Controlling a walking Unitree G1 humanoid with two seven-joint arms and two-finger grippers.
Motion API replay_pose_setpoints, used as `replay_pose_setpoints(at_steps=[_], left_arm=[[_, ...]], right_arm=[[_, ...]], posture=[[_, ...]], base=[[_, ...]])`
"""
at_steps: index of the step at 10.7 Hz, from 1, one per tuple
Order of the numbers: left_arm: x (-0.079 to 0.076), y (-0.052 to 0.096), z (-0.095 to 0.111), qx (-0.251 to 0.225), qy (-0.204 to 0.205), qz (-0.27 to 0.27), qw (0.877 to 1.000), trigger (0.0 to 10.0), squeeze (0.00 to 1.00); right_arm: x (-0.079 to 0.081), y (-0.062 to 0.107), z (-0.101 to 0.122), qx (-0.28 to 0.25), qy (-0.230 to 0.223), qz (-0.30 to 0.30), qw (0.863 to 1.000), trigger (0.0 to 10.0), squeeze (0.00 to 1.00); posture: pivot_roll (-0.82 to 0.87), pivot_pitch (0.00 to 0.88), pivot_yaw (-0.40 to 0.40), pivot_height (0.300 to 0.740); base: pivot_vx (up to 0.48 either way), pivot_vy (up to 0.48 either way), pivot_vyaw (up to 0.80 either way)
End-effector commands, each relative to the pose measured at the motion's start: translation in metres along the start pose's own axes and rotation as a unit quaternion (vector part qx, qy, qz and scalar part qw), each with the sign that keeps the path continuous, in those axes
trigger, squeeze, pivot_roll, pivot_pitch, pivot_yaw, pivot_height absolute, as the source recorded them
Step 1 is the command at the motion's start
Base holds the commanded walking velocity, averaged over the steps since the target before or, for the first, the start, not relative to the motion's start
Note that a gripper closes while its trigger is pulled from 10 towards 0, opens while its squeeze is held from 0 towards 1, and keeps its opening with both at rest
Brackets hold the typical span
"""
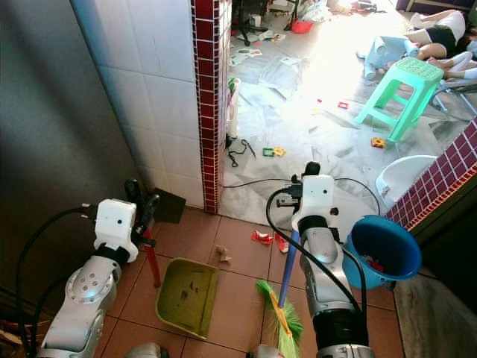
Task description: Sweep floor
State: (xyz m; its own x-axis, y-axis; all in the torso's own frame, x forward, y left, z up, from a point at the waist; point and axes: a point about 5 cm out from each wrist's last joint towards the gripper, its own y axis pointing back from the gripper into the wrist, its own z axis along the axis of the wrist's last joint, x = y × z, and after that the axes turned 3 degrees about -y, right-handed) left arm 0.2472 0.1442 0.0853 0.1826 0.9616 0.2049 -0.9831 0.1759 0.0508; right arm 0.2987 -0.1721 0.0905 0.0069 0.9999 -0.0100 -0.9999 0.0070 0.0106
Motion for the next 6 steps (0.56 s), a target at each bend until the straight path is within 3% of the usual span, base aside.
replay_pose_setpoints(at_steps=[1, 4, 5, 6], left_arm=[[0.001, -0.002, 0.011, -0.032, -0.006, 0.003, 0.999, 10.0, 0.0], [0.001, -0.002, 0.011, -0.032, -0.006, 0.003, 0.999, 10.0, 0.0], [0.01, 0.024, 0.007, -0.001, 0.022, 0.005, 1.0, 10.0, 0.0], [0.011, 0.028, 0.005, 0.004, 0.023, 0.007, 1.0, 10.0, 0.0]], right_arm=[[-0.005, -0.001, 0.005, -0.006, 0.008, -0.009, 1.0, 10.0, 0.0], [-0.005, -0.001, 0.005, -0.006, 0.008, -0.009, 1.0, 10.0, 0.0], [-0.01, -0.002, 0.015, -0.028, 0.019, -0.005, 0.999, 10.0, 0.0], [-0.012, -0.001, 0.014, -0.027, 0.016, -0.011, 0.999, 10.0, 0.0]], posture=[[-0.04, 0.0, -0.018, 0.74], [-0.04, 0.0, -0.018, 0.74], [-0.01, 0.0, -0.055, 0.74], [0.0, 0.0, -0.058, 0.74]], base=[[0.0, 0.0, 0.0], [0.0, 0.0, 0.0], [0.0, 0.0, 0.0], [0.0, 0.0, 0.0]])
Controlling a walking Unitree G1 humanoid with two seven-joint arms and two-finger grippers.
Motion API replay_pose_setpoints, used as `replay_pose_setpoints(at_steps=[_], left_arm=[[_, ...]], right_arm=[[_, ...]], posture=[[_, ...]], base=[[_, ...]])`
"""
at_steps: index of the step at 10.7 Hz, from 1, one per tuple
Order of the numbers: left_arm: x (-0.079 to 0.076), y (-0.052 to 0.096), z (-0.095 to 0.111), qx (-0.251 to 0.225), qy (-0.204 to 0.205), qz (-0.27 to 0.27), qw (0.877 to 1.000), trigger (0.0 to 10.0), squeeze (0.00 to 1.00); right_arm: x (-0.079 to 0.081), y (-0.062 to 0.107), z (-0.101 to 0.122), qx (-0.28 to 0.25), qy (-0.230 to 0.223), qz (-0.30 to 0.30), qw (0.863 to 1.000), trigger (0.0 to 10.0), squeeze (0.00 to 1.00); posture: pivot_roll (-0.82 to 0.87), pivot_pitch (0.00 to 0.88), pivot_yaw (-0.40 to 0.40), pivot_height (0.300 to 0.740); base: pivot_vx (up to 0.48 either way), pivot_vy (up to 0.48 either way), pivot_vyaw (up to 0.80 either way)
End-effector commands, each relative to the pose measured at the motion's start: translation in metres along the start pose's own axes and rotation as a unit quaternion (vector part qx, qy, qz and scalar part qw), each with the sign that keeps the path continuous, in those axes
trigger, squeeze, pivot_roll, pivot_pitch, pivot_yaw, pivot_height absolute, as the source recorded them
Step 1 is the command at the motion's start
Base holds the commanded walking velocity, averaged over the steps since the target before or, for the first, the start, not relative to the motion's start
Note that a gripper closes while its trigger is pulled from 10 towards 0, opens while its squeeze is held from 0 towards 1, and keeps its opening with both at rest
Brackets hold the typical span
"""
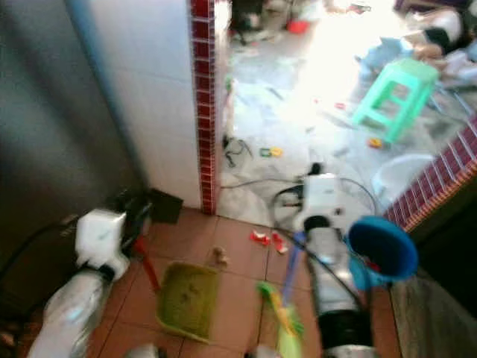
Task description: Sweep floor
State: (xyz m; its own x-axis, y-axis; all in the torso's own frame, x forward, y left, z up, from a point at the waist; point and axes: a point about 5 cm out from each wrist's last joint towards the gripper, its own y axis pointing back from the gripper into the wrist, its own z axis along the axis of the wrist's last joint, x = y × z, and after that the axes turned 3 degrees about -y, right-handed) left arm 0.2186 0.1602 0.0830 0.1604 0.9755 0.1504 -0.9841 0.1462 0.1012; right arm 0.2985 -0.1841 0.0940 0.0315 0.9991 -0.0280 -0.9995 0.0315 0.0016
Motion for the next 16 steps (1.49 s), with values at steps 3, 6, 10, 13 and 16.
replay_pose_setpoints(at_steps=[3, 6, 10, 13, 16], left_arm=[[0.001, -0.007, 0.016, -0.022, 0.006, 0.0, 1.0, 10.0, 0.0], [0.007, -0.003, 0.022, -0.018, -0.008, -0.01, 1.0, 10.0, 0.0], [0.021, -0.009, 0.042, -0.032, 0.007, 0.021, 0.999, 10.0, 0.0], [0.013, -0.008, 0.041, -0.027, 0.021, 0.015, 0.999, 10.0, 0.0], [0.012, -0.015, 0.05, -0.044, 0.033, 0.023, 0.998, 10.0, 0.0]], right_arm=[[0.005, -0.003, 0.011, -0.023, 0.001, 0.005, 1.0, 10.0, 0.0], [0.002, -0.001, 0.013, -0.024, -0.006, -0.002, 1.0, 10.0, 0.0], [0.022, -0.01, 0.036, -0.051, -0.016, 0.01, 0.999, 10.0, 0.0], [0.025, -0.008, 0.032, -0.042, -0.021, 0.017, 0.999, 10.0, 0.0], [0.029, -0.017, 0.04, -0.051, -0.023, 0.024, 0.998, 10.0, 0.0]], posture=[[-0.02, 0.0, -0.06, 0.74], [-0.02, 0.0, -0.056, 0.74], [-0.01, 0.0, -0.038, 0.74], [0.0, 0.0, -0.051, 0.74], [0.0, 0.0, -0.055, 0.74]], base=[[0.0, 0.0, 0.0], [0.0, 0.0, 0.0], [0.0, 0.0, -0.2], [0.256, 0.29, 0.0], [0.274, 0.321, 0.0]])
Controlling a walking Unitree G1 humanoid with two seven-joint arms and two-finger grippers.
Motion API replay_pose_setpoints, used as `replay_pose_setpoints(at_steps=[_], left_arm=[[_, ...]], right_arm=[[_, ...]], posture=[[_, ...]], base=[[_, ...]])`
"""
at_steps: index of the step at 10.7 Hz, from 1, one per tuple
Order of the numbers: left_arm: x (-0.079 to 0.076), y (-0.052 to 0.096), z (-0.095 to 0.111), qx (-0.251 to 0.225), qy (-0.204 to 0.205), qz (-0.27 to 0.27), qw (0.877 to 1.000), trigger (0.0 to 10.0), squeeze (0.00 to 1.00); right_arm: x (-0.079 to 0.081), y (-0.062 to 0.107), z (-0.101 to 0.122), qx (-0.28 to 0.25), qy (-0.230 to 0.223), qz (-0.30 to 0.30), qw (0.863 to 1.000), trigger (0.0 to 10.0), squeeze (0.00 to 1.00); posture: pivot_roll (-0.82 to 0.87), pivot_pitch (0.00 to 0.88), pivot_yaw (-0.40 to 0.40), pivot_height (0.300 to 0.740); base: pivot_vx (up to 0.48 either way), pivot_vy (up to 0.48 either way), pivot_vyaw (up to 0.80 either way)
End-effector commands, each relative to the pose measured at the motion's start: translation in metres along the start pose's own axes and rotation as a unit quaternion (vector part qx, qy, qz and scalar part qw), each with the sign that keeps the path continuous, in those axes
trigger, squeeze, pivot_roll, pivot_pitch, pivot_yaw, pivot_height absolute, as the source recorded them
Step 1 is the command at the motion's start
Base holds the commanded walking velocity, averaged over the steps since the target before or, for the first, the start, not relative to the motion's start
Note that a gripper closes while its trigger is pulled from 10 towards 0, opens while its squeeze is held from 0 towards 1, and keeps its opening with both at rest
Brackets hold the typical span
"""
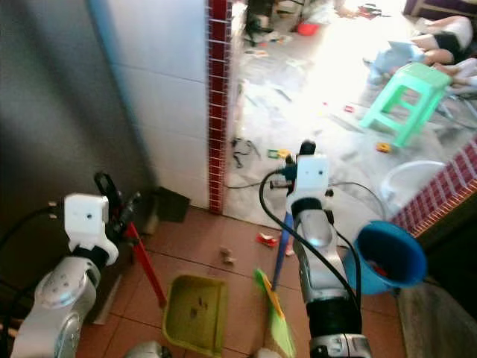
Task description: Sweep floor
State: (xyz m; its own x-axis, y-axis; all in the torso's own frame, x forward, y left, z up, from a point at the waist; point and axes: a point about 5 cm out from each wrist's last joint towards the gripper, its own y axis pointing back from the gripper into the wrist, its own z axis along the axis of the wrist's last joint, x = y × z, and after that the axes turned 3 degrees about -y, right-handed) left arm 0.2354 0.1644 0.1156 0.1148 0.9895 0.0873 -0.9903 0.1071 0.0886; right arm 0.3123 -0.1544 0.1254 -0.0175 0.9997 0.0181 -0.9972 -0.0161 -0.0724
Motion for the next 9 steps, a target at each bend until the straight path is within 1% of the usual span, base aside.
replay_pose_setpoints(at_steps=[1, 2, 5, 7, 9], left_arm=[[-0.001, -0.002, 0.018, -0.042, 0.0, 0.001, 0.999, 10.0, 0.0], [-0.002, -0.002, 0.018, -0.043, -0.001, -0.001, 0.999, 10.0, 0.0], [-0.008, -0.008, 0.025, -0.054, -0.001, -0.013, 0.998, 10.0, 0.0], [-0.012, -0.008, 0.026, -0.056, -0.006, -0.023, 0.998, 10.0, 0.0], [-0.012, -0.008, 0.027, -0.054, 0.0, -0.021, 0.998, 10.0, 0.0]], right_arm=[[0.002, -0.004, 0.009, -0.016, -0.003, 0.008, 1.0, 10.0, 0.0], [0.004, -0.004, 0.01, -0.019, -0.002, 0.011, 1.0, 10.0, 0.0], [0.003, -0.01, 0.021, -0.04, 0.004, 0.008, 0.999, 10.0, 0.0], [0.001, -0.011, 0.022, -0.042, 0.005, 0.004, 0.999, 10.0, 0.0], [0.003, -0.01, 0.021, -0.042, 0.002, 0.005, 0.999, 10.0, 0.0]], posture=[[0.0, 0.0, -0.056, 0.74], [0.0, 0.0, -0.055, 0.74], [-0.01, 0.0, -0.046, 0.74], [-0.01, 0.0, -0.041, 0.74], [-0.01, 0.0, -0.039, 0.74]], base=[[0.289, 0.386, 0.0], [0.315, 0.36, 0.0], [0.455, 0.0, 0.0], [0.48, 0.0, 0.0], [0.48, 0.0, 0.0]])
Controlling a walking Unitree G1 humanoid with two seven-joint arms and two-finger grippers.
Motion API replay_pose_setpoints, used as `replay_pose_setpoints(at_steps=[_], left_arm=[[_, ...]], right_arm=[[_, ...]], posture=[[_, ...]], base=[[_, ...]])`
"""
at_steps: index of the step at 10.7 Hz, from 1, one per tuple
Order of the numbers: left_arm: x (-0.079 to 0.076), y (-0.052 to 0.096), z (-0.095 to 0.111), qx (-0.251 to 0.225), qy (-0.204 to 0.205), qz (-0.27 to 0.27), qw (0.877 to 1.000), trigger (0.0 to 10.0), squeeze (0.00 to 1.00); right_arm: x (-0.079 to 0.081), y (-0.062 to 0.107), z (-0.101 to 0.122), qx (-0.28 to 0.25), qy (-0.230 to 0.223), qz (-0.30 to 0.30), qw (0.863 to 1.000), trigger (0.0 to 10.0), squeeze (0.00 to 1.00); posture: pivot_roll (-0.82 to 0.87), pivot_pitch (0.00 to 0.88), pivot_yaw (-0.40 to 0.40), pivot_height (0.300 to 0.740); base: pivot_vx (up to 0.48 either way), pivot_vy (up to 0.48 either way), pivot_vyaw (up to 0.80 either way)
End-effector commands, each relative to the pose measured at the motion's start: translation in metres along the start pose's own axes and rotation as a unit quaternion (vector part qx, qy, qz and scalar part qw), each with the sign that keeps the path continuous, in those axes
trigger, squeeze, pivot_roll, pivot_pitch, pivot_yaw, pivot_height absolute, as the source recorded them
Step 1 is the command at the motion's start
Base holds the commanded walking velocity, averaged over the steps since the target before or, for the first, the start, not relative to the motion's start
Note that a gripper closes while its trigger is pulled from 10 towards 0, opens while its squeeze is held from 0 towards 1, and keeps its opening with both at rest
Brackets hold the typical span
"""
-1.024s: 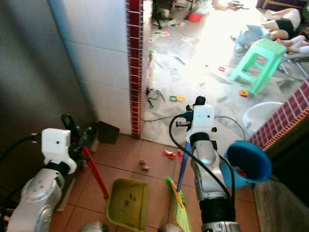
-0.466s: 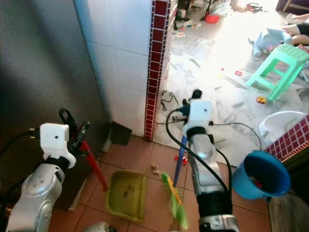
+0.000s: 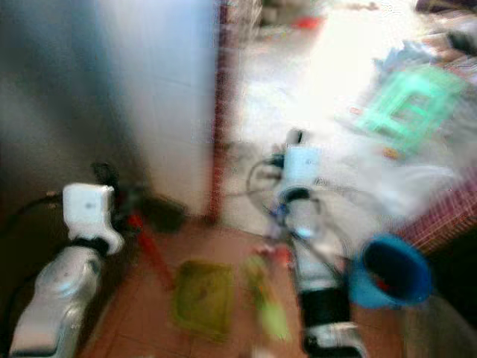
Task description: Sweep floor
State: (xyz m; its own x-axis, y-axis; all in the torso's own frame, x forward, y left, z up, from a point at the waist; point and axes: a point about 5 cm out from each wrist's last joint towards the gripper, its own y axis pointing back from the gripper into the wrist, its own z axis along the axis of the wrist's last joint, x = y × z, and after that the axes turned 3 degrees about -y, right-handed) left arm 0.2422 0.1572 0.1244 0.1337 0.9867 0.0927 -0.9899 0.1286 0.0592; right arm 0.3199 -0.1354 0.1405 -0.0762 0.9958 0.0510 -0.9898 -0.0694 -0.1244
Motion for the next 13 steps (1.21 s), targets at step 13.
replay_pose_setpoints(at_steps=[13], left_arm=[[0.018, -0.028, 0.008, -0.057, -0.117, 0.09, 0.987, 10.0, 0.0]], right_arm=[[-0.016, 0.01, 0.003, 0.002, 0.011, -0.02, 1.0, 10.0, 0.0]], posture=[[-0.05, 0.0, -0.052, 0.74]], base=[[0.0, 0.0, 0.0]])
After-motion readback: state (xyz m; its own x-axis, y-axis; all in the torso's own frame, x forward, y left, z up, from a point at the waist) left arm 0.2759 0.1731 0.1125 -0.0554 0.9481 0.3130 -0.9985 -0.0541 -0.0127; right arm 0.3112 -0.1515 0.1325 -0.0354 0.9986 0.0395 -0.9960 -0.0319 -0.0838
